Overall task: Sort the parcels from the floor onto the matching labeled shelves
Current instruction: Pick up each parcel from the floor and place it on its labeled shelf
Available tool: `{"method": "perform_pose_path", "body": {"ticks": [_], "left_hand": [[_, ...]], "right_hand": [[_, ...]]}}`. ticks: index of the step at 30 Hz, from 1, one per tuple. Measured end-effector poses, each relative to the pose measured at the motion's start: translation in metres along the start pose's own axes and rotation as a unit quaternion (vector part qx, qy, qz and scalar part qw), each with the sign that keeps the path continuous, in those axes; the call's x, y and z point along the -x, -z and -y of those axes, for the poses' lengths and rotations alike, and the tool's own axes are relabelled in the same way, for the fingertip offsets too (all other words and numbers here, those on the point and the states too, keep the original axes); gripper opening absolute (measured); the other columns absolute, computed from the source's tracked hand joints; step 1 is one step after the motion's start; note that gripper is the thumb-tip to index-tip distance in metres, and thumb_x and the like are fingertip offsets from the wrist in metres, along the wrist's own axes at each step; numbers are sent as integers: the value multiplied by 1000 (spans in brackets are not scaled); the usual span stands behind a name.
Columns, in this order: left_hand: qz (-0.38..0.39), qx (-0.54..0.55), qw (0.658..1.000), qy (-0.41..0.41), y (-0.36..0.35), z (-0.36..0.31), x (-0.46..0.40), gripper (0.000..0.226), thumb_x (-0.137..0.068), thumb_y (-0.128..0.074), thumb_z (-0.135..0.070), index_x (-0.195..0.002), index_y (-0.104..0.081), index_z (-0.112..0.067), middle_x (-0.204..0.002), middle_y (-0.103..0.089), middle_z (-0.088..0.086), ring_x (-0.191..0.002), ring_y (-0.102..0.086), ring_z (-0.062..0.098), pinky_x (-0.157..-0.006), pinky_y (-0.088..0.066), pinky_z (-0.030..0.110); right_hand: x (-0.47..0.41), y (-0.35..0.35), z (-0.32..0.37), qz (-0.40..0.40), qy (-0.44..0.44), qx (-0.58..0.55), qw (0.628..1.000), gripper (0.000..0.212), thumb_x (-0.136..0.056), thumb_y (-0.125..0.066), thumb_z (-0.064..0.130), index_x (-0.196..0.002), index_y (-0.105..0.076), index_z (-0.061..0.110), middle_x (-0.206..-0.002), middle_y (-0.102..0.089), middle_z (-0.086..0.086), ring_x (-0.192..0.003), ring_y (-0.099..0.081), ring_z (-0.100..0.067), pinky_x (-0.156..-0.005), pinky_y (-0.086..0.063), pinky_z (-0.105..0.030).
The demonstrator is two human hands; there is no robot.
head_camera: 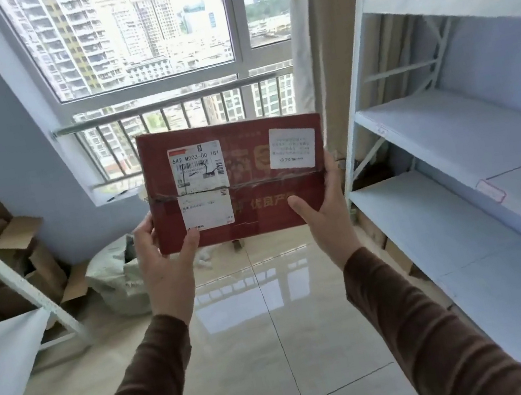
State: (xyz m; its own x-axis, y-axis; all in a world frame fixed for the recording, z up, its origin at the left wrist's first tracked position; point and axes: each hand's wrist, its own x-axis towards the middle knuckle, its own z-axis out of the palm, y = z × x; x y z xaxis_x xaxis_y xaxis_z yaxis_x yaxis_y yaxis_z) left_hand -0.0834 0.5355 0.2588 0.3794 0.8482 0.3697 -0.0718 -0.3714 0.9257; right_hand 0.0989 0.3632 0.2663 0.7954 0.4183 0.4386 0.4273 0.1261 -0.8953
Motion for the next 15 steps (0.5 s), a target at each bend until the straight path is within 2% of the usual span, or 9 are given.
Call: {"method": "perform_pose_path", "body": {"ticks": [2,4,7,10,13,15], "left_hand": [[42,8,999,1,-26,13,-23,56,-89,-78,-28,-137,-47,-30,-128,-66,-3,-116,-66,14,-101,-56,45],[87,27,996,7,-54,23,-40,56,-90,-78,-25,-136,-47,-32,-127,-67,-3,-115,-67,15,-99,-56,44],[153,66,986,10,-99,33,-55,56,-90,-76,-19,-138,-48,-26,-126,-68,-3,-113,-69,15,-95,-58,34],[218,78,973,14,-155,45,-64,56,-90,-77,-17,-137,-48,-24,-126,-68,-2,-114,-69,17,-99,-56,42],[264,91,960,29,-215,56,-68,56,-90,-77,-13,-137,-49,-23,-126,-68,-3,-115,-67,13,-104,-54,43],[289,98,952,36,-253,62,-70,54,-91,-76,-12,-137,-49,-22,-124,-68,-5,-113,-67,10,-104,-53,39]], "right_hand": [[-13,8,-12,-36,-16,13,999,90,-93,-71,9,-161,-17,33,-154,-40,12,-140,-42,-1,-112,-44,-22],[-23,20,-24,-71,-34,32,996,88,-93,-71,13,-159,-19,37,-152,-43,12,-140,-44,-5,-113,-47,-34],[-31,44,-39,-119,-57,49,990,81,-94,-70,15,-156,-22,40,-146,-48,15,-134,-50,-4,-109,-51,-41],[-37,77,-57,-176,-86,72,978,81,-95,-70,14,-155,-22,40,-145,-48,16,-133,-51,-4,-109,-52,-44],[-47,113,-78,-217,-124,88,964,86,-93,-72,15,-154,-20,49,-148,-46,19,-138,-48,-11,-106,-51,-57],[-59,134,-93,-240,-139,117,954,88,-93,-73,17,-155,-18,48,-150,-44,19,-140,-46,-10,-111,-47,-54]]}}
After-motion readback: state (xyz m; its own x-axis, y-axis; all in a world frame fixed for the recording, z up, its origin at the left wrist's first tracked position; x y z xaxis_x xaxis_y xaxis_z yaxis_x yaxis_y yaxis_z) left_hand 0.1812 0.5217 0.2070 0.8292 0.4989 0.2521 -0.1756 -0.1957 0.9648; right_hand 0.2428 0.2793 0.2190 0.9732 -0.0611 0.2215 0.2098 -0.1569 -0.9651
